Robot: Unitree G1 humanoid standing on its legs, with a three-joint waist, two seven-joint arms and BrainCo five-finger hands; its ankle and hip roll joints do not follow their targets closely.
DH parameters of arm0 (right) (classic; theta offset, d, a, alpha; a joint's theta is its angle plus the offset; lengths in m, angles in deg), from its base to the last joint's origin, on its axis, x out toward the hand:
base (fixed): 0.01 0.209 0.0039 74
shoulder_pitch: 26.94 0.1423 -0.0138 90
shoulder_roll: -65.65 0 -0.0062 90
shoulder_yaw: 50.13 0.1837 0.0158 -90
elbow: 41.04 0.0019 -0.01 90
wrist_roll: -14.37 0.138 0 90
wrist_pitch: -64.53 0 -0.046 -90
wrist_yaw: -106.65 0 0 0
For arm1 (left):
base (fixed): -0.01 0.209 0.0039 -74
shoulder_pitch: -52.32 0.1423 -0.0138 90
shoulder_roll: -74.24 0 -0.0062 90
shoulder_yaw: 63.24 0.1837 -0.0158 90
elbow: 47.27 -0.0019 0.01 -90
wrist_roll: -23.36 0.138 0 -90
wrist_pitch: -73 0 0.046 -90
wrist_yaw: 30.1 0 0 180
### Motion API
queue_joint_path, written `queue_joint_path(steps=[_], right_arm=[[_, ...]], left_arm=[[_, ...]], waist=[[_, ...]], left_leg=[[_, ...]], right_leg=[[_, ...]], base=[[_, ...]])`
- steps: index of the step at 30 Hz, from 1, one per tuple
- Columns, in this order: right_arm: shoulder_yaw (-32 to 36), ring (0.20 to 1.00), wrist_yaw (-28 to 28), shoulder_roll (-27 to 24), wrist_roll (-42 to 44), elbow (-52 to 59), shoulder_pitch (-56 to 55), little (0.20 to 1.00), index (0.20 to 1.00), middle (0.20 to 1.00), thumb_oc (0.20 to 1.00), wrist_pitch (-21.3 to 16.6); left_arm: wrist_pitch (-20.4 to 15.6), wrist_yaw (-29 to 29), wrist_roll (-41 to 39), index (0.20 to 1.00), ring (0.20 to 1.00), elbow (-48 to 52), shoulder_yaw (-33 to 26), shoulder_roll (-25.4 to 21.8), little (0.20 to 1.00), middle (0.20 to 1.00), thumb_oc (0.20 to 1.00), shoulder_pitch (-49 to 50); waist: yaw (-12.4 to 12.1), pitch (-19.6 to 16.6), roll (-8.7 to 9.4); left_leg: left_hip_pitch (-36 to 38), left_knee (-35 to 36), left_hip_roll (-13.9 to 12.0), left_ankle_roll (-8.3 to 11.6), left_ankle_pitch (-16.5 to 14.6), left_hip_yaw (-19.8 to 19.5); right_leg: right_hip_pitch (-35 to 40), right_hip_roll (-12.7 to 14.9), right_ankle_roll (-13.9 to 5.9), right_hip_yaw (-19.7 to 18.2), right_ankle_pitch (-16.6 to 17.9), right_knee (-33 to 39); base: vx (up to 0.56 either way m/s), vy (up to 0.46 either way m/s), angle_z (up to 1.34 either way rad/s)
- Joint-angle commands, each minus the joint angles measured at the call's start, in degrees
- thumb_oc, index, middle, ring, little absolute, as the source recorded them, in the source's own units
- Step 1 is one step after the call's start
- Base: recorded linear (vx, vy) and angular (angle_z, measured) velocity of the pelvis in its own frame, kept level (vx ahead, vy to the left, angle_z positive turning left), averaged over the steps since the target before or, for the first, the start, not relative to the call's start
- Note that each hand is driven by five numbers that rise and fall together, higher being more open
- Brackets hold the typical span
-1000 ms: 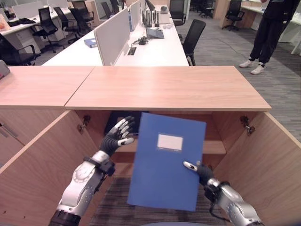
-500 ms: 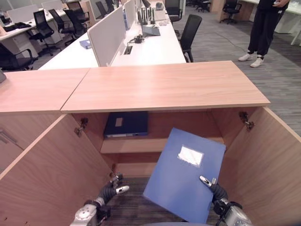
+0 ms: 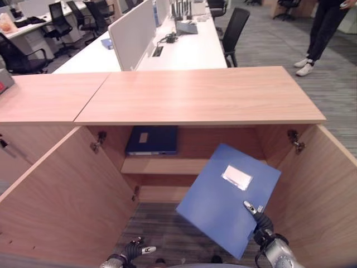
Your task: Put the empty folder in the office cabinet
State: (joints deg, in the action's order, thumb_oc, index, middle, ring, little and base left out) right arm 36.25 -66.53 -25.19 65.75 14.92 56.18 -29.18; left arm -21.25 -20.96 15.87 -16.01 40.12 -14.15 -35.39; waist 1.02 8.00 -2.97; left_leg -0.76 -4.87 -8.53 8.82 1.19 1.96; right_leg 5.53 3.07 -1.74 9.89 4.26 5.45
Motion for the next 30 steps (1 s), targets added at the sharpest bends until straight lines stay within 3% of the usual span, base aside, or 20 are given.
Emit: queue_joint_path(steps=[1,6,10,12,14,15,18,21,23,24,25,29,30], right_arm=[[2.4,0.200,-1.6,1.9,6.4,1.3,8.2,0.200,0.200,0.200,0.200,-5.9],[2.6,0.200,-3.4,2.2,7.6,-1.3,11.4,0.200,0.200,0.200,0.200,-6.5],[1.9,0.200,-3.8,2.5,7.1,-3.0,13.3,0.200,0.200,0.200,0.200,-5.9],[1.4,0.200,-3.9,2.9,6.6,-3.3,13.4,0.200,0.200,0.200,0.200,-5.5],[1.0,0.200,-3.7,3.5,6.4,-3.8,13.9,0.200,0.200,0.200,0.200,-5.1],[0.8,0.200,-3.7,4.3,6.2,-3.9,13.8,0.200,0.200,0.200,0.200,-4.8],[0.4,0.200,-3.3,4.7,5.8,-4.1,13.6,0.200,0.200,0.200,0.200,-4.2],[0.6,0.200,-3.2,5.1,5.8,-4.4,13.6,0.200,0.200,0.200,0.200,-3.7],[0.8,0.200,-3.2,5.6,6.1,-4.4,14.4,0.200,0.200,0.200,0.200,-3.6],[0.9,0.200,-3.1,6.1,6.0,-4.8,14.8,0.200,0.200,0.200,0.200,-3.4],[1.0,0.200,-3.2,6.4,5.9,-4.7,14.7,0.200,0.200,0.200,0.200,-3.4],[1.3,0.200,-3.3,6.8,6.2,-4.4,14.5,0.200,0.200,0.200,0.200,-3.5],[2.1,0.200,-3.5,7.0,6.5,-4.2,14.3,0.200,0.200,0.200,0.200,-3.8]], left_arm=[[-1.1,-1.9,0.0,1.000,1.000,0.9,0.3,-2.2,1.000,1.000,1.000,-1.3],[-0.8,-2.3,-0.2,1.000,1.000,0.5,0.0,-2.8,1.000,1.000,1.000,-1.5],[-0.6,-2.8,0.8,1.000,1.000,-0.6,-0.8,-3.8,1.000,1.000,1.000,0.2],[-0.5,-3.0,1.0,1.000,1.000,-1.6,-1.2,-4.1,1.000,1.000,1.000,0.2],[-0.6,-3.3,1.4,1.000,1.000,-1.9,-1.8,-4.6,1.000,1.000,1.000,0.6],[-0.5,-3.2,1.4,1.000,1.000,-2.2,-2.3,-5.0,1.000,1.000,1.000,0.8],[-0.4,-3.4,2.2,1.000,1.000,-2.3,-2.4,-5.8,1.000,1.000,1.000,0.6],[-0.4,-3.5,1.9,1.000,1.000,-1.4,-2.5,-6.8,1.000,1.000,1.000,0.4],[-0.4,-3.7,0.4,1.000,1.000,-0.5,-2.8,-7.2,1.000,1.000,1.000,0.0],[-0.5,-3.7,0.1,1.000,1.000,0.1,-3.0,-7.7,1.000,1.000,1.000,-0.2],[-0.5,-3.9,0.1,1.000,1.000,0.4,-3.3,-7.9,1.000,1.000,1.000,-0.3],[-0.6,-4.0,-0.7,1.000,1.000,0.6,-4.0,-8.1,1.000,1.000,1.000,-0.1],[-0.7,-4.0,-1.1,1.000,1.000,0.2,-4.8,-8.0,1.000,1.000,1.000,-0.1]], waist=[[-3.4,1.5,2.77],[-6.0,1.4,3.31],[-8.9,0.6,3.61],[-9.3,0.1,4.23],[-9.9,-0.8,5.34],[-10.1,-1.3,6.16],[-10.1,-1.6,6.96],[-8.9,-0.7,6.79],[-7.8,0.8,5.39],[-7.0,1.4,3.76],[-6.6,1.5,3.23],[-6.1,1.7,2.91],[-6.0,1.6,2.20]], left_leg=[[-11.4,1.6,2.3,-1.01,6.7,0.3],[-16.8,5.6,3.0,-1.24,8.8,2.6],[-17.0,6.4,3.3,-1.30,10.4,0.3],[-16.9,5.5,3.1,-1.80,11.8,0.8],[-16.6,4.4,3.3,-2.74,11.2,1.8],[-15.8,4.1,3.8,-4.03,10.0,2.8],[-14.5,4.3,4.6,-5.49,8.3,4.3],[-12.3,4.5,5.6,-6.95,6.2,5.2],[-10.8,4.6,5.0,-7.97,4.9,5.9],[-9.0,4.9,4.3,-8.62,3.9,6.1],[-7.5,5.6,4.1,-8.73,3.4,6.4],[-5.2,6.7,4.4,-8.49,2.6,6.5],[-3.0,7.7,4.0,-7.93,1.5,6.8]], right_leg=[[7.2,0.9,-3.43,-3.8,-11.9,-0.5],[8.9,0.3,-3.36,-6.3,-14.6,-0.4],[12.5,-0.1,-3.28,-9.7,-17.1,-0.4],[13.5,0.8,-3.53,-10.0,-17.8,-0.6],[12.9,2.2,-4.49,-10.7,-18.1,-2.3],[11.2,3.3,-5.43,-11.2,-17.8,-5.4],[9.1,4.2,-7.31,-12.0,-16.2,-9.7],[3.8,3.9,-10.17,-12.6,-9.6,-18.3],[-1.2,3.2,-12.25,-11.2,-4.6,-26.2],[-4.5,2.1,-13.26,-9.1,-3.2,-31.4],[-5.8,2.6,-13.26,-7.7,-2.4,-32.5],[-6.9,5.2,-13.06,-4.6,-4.0,-29.4],[-8.1,7.7,-11.06,-1.7,-7.1,-23.7]], base=[[0.12,0.004,0.07],[0.19,0.014,-0.34],[0.34,0.086,-0.08],[0.31,0.157,-0.26],[0.32,0.193,-0.55],[0.22,0.134,-0.94],[0.23,0.144,-0.52],[0.14,0.139,-0.13],[0.09,0.162,-0.15],[0.15,0.183,-0.15],[0.19,0.153,-0.07],[0.15,0.031,-0.18],[0.28,-0.041,-0.08]])
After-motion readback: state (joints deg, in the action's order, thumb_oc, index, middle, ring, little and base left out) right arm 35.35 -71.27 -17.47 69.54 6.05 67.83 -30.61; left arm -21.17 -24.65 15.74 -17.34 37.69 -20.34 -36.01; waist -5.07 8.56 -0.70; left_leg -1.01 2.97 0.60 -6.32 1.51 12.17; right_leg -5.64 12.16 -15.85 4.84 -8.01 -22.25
